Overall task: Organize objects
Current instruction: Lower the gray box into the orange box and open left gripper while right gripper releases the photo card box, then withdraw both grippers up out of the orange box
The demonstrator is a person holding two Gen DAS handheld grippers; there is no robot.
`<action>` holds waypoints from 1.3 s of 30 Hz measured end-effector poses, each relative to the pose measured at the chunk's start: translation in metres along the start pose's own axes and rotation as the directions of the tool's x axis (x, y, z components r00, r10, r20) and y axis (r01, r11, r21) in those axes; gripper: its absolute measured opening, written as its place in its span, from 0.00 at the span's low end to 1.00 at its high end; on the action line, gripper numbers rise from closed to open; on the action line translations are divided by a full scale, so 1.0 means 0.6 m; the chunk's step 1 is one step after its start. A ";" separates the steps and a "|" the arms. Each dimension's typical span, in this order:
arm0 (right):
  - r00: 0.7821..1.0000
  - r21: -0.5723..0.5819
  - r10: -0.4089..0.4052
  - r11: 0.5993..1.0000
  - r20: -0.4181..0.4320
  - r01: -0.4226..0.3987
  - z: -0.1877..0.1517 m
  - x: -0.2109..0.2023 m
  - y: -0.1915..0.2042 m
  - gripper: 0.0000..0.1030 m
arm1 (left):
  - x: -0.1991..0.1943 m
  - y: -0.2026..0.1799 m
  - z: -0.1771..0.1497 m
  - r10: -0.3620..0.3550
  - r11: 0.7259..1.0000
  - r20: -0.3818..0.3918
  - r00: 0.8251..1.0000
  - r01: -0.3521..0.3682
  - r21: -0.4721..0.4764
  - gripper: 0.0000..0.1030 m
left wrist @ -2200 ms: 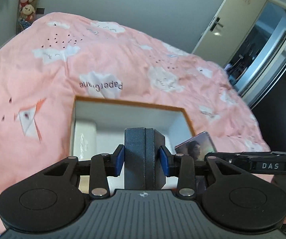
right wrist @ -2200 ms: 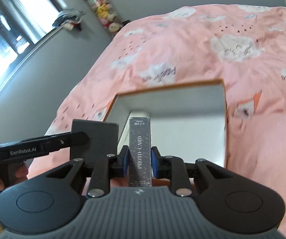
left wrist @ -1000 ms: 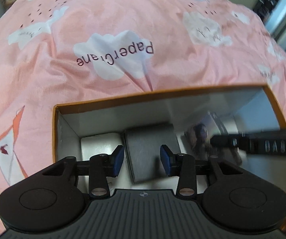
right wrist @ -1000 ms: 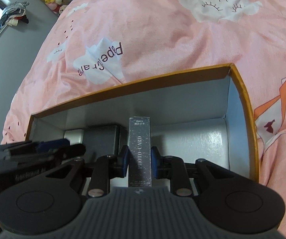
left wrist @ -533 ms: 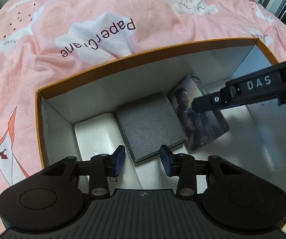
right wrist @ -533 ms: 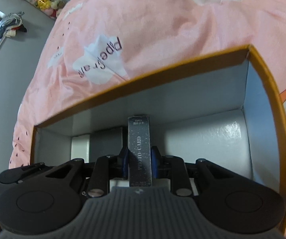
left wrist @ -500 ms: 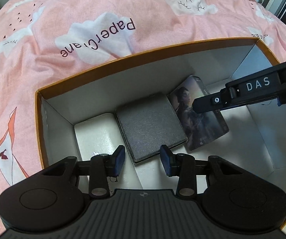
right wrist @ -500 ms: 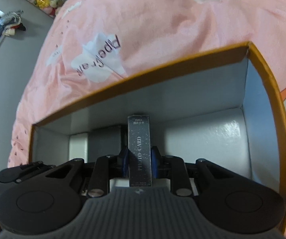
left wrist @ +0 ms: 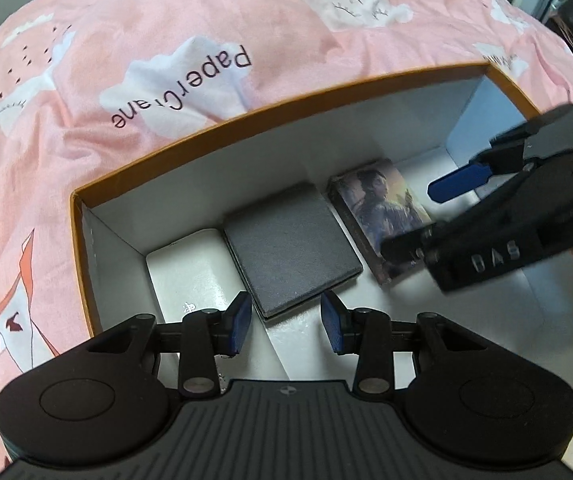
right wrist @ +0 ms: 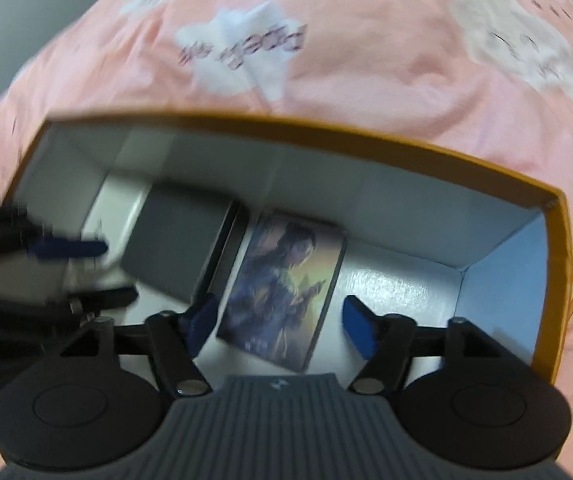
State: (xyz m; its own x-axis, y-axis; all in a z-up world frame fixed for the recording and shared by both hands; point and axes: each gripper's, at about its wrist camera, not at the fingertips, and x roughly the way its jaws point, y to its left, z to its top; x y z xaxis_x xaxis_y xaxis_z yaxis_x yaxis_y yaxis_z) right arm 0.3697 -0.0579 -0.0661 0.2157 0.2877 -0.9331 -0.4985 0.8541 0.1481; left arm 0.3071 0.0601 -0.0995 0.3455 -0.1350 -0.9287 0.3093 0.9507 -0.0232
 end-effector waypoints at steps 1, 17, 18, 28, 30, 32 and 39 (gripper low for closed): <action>1.000 -0.044 -0.009 0.999 -0.016 0.008 -0.002 0.002 0.007 0.70 | 0.002 -0.001 0.000 0.006 1.000 -0.007 1.000 -0.006 0.010 0.44; 0.989 -0.452 -0.141 0.886 -0.050 0.104 -0.015 0.034 0.077 0.44 | -0.023 -0.012 -0.015 0.020 0.987 -0.005 1.000 -0.019 0.162 0.44; 0.989 -0.459 -0.144 0.882 -0.045 0.108 -0.016 0.036 0.077 0.44 | -0.023 -0.011 -0.016 0.020 0.987 -0.002 1.000 -0.019 0.161 0.44; 0.991 -0.348 -0.117 0.929 0.059 0.130 -0.022 -0.028 0.058 0.50 | -0.091 -0.028 -0.055 -0.009 0.989 0.171 0.985 -0.016 0.148 0.44; 0.987 -0.296 -0.110 0.945 0.115 0.140 -0.034 -0.062 0.052 0.56 | -0.115 -0.039 -0.076 0.004 0.985 0.216 0.976 -0.041 0.165 0.44; 0.982 -0.231 -0.087 0.965 0.165 0.125 -0.056 -0.099 0.048 0.56 | -0.136 -0.051 -0.095 0.012 0.982 0.244 0.970 -0.057 0.178 0.44; 0.946 -0.115 -0.006 0.992 0.323 0.046 -0.183 -0.214 0.083 0.59 | -0.208 -0.072 -0.166 -0.009 0.978 0.280 0.960 -0.050 0.201 0.44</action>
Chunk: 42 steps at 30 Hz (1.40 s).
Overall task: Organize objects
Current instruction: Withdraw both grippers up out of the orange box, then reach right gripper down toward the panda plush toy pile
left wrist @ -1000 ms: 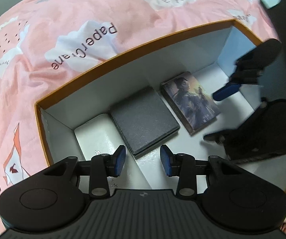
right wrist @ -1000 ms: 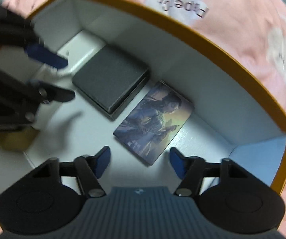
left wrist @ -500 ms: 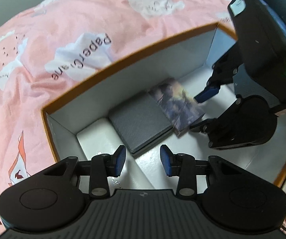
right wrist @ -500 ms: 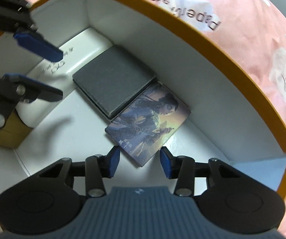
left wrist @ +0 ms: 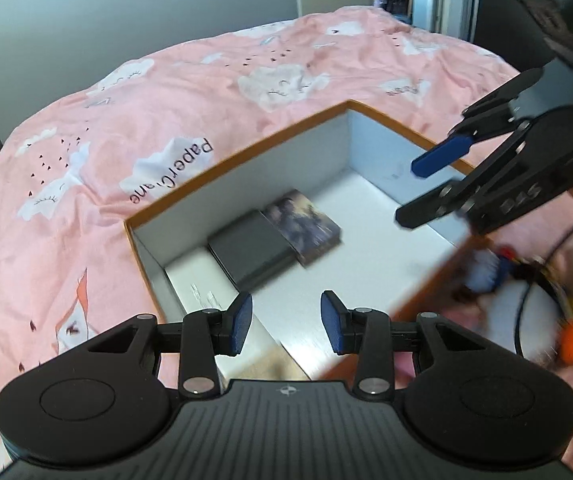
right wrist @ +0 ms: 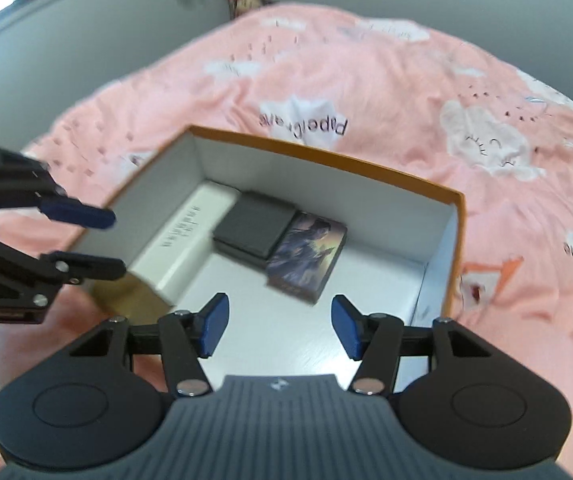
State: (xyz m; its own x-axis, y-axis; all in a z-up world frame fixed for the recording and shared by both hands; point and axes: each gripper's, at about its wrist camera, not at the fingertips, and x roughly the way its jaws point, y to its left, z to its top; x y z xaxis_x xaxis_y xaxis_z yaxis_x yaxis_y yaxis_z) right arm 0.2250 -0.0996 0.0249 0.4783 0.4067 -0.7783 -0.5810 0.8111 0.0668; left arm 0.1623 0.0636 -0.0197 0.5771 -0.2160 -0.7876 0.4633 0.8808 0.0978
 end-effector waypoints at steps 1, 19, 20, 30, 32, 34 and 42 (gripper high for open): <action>1.000 0.014 0.004 1.000 0.014 -0.004 -0.013 -0.015 0.005 0.62 | -0.013 -0.004 -0.011 -0.011 1.000 -0.002 1.000 0.011 0.001 0.44; 0.984 0.198 -0.096 0.978 0.152 0.065 -0.171 -0.156 0.047 0.67 | -0.133 -0.043 -0.217 0.247 0.969 0.033 0.968 -0.248 0.011 0.44; 0.982 0.198 -0.102 0.978 0.158 0.069 -0.173 -0.162 0.050 0.67 | -0.134 -0.042 -0.222 0.249 0.968 0.043 0.968 -0.249 0.007 0.44; 0.971 0.233 -0.171 0.964 0.168 0.130 -0.193 -0.198 0.058 0.68 | -0.134 -0.040 -0.254 0.255 0.967 0.089 0.963 -0.254 -0.025 0.43; 0.969 0.240 -0.183 0.961 0.166 0.140 -0.197 -0.200 0.057 0.68 | -0.136 -0.039 -0.256 0.257 0.966 0.098 0.961 -0.255 -0.029 0.43; 0.970 0.249 -0.190 0.957 0.154 0.148 -0.201 -0.202 0.055 0.68 | -0.144 -0.041 -0.252 0.263 0.965 0.117 0.958 -0.262 -0.029 0.43; 0.985 0.272 -0.171 0.948 0.000 0.164 -0.230 -0.185 0.053 0.66 | -0.168 -0.054 -0.208 0.236 0.972 0.167 0.957 -0.235 -0.025 0.43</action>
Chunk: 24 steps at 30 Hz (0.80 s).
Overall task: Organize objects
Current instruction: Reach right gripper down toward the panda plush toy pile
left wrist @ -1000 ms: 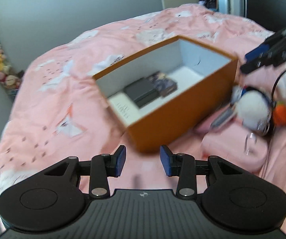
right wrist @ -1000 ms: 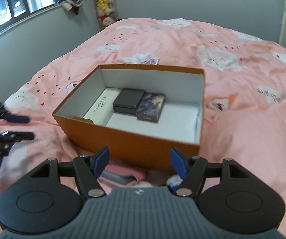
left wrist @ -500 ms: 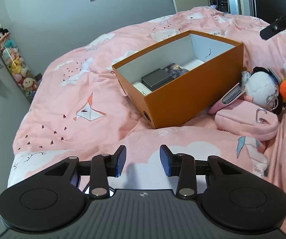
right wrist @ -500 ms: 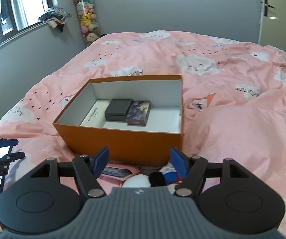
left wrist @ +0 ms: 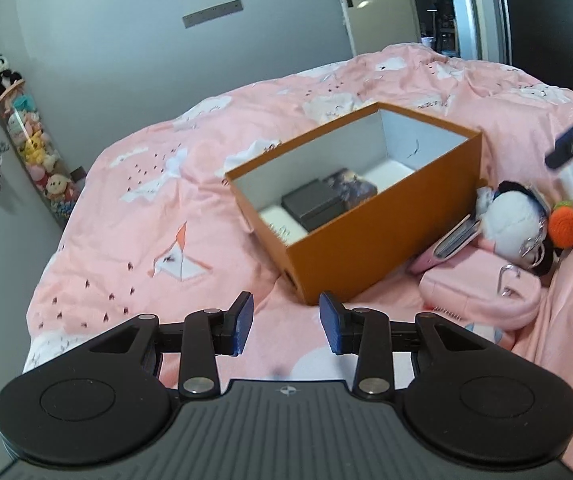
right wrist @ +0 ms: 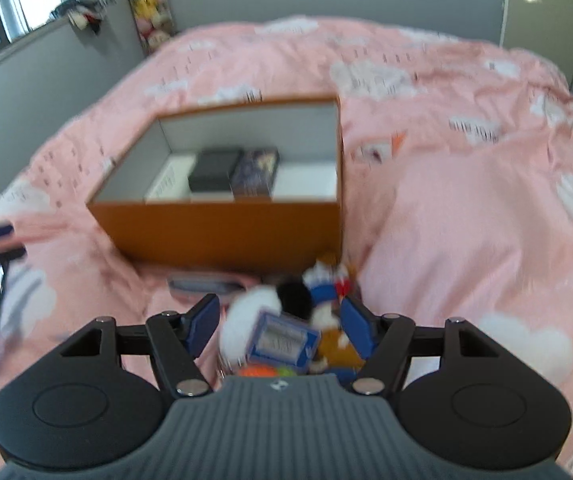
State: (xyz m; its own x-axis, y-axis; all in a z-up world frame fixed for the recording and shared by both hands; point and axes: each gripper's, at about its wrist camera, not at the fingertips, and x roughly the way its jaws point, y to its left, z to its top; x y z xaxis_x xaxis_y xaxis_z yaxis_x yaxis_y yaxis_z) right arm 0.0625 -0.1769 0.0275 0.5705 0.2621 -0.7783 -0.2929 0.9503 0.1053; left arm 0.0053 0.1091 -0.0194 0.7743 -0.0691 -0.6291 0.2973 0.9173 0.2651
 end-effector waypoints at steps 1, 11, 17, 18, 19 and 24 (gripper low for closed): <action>1.000 0.005 -0.004 1.000 -0.019 0.004 -0.005 0.004 -0.001 0.65 | 0.000 -0.002 0.006 -0.011 1.000 0.003 1.000 0.011 -0.002 0.43; 0.992 -0.027 0.019 0.999 -0.124 -0.023 -0.020 0.048 0.008 0.62 | 0.016 -0.026 0.042 -0.089 0.996 -0.011 0.996 0.089 -0.022 0.43; 0.993 -0.046 0.007 0.999 -0.117 -0.012 0.005 0.063 0.001 0.62 | 0.020 -0.021 0.045 -0.079 0.997 -0.042 0.996 0.078 -0.024 0.43; 0.994 -0.046 0.012 0.999 -0.112 -0.017 0.008 0.064 0.001 0.62 | 0.020 -0.020 0.045 -0.071 0.997 -0.049 0.996 0.070 -0.018 0.43; 0.994 -0.047 0.017 0.999 -0.105 -0.022 0.009 0.064 0.000 0.62 | 0.020 -0.018 0.043 -0.062 0.998 -0.055 0.997 0.062 -0.012 0.43; 0.994 -0.053 0.018 0.998 -0.107 -0.024 0.012 0.075 -0.004 0.62 | 0.018 -0.012 0.041 -0.037 0.999 -0.074 0.997 0.037 -0.005 0.43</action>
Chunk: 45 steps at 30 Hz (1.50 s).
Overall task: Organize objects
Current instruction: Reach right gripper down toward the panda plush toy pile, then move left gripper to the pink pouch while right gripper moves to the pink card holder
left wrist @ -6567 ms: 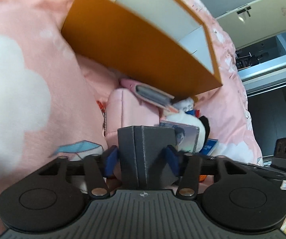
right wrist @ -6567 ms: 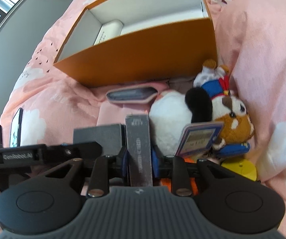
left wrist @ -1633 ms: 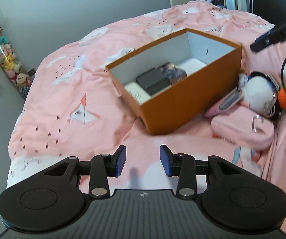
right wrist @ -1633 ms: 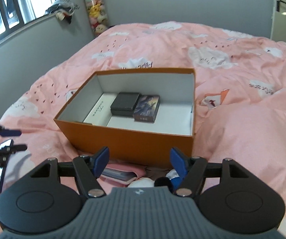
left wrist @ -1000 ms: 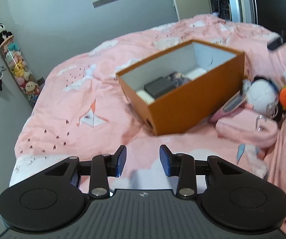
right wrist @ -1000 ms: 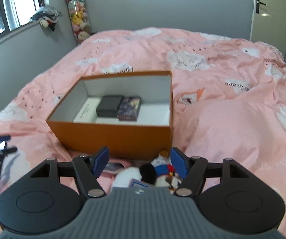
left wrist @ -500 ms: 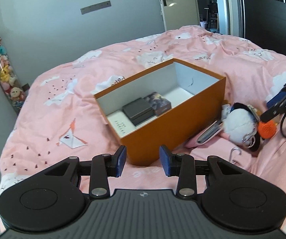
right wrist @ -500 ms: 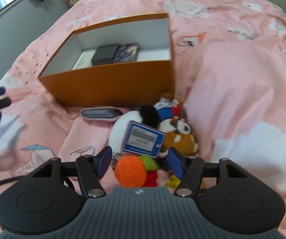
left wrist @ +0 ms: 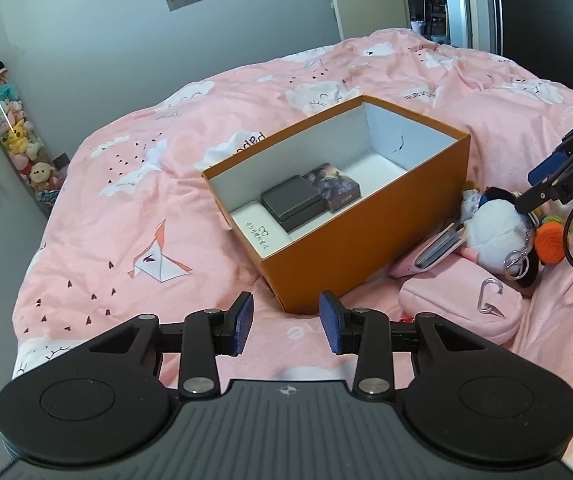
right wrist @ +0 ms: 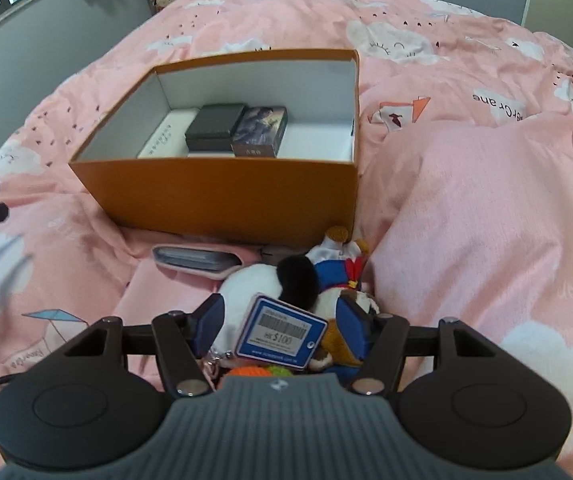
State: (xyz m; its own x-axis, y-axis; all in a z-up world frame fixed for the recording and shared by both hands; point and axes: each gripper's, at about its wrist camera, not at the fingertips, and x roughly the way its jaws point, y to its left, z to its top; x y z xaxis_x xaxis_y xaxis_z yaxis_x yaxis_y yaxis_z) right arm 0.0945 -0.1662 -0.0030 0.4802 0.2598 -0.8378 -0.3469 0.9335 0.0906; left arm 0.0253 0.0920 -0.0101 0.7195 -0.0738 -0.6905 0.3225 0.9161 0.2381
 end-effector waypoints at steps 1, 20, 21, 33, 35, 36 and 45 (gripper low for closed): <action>1.000 0.005 0.003 1.000 -0.010 -0.003 0.001 0.004 -0.002 0.62 | 0.000 -0.001 0.002 -0.001 1.000 0.003 1.000 0.001 0.001 0.43; 0.986 0.003 0.128 0.992 -0.107 -0.129 -0.006 0.053 0.007 0.42 | 0.043 -0.078 0.051 -0.207 0.978 -0.021 0.978 0.207 -0.014 0.43; 0.986 0.012 0.136 0.991 -0.101 -0.135 -0.005 0.049 0.005 0.39 | 0.048 -0.084 0.052 -0.223 0.975 -0.030 0.974 0.223 -0.012 0.43; 0.997 -0.090 0.080 0.993 -0.002 -0.079 -0.001 0.012 0.030 0.40 | 0.089 -0.155 0.022 -0.375 0.911 -0.242 0.895 0.404 0.082 0.45; 0.995 -0.105 0.095 0.990 0.011 -0.094 -0.002 0.006 0.034 0.41 | 0.094 -0.159 0.019 -0.385 0.904 -0.265 0.884 0.419 0.082 0.46; 0.994 -0.111 0.105 0.988 0.011 -0.103 -0.002 0.005 0.037 0.40 | 0.099 -0.163 0.018 -0.391 0.900 -0.282 0.876 0.428 0.083 0.47; 0.975 -0.133 0.210 0.967 -0.071 -0.218 -0.016 0.018 0.061 0.40 | 0.129 -0.199 0.001 -0.368 0.900 -0.354 0.860 0.425 0.097 0.54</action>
State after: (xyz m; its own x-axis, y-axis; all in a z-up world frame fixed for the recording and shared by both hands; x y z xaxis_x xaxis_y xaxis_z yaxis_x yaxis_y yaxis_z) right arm 0.0795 -0.1316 -0.0140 0.3377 0.4320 -0.8363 -0.5476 0.8128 0.1987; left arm 0.0430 -0.0235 -0.0916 0.2820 -0.2607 -0.9233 0.6560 0.7546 -0.0127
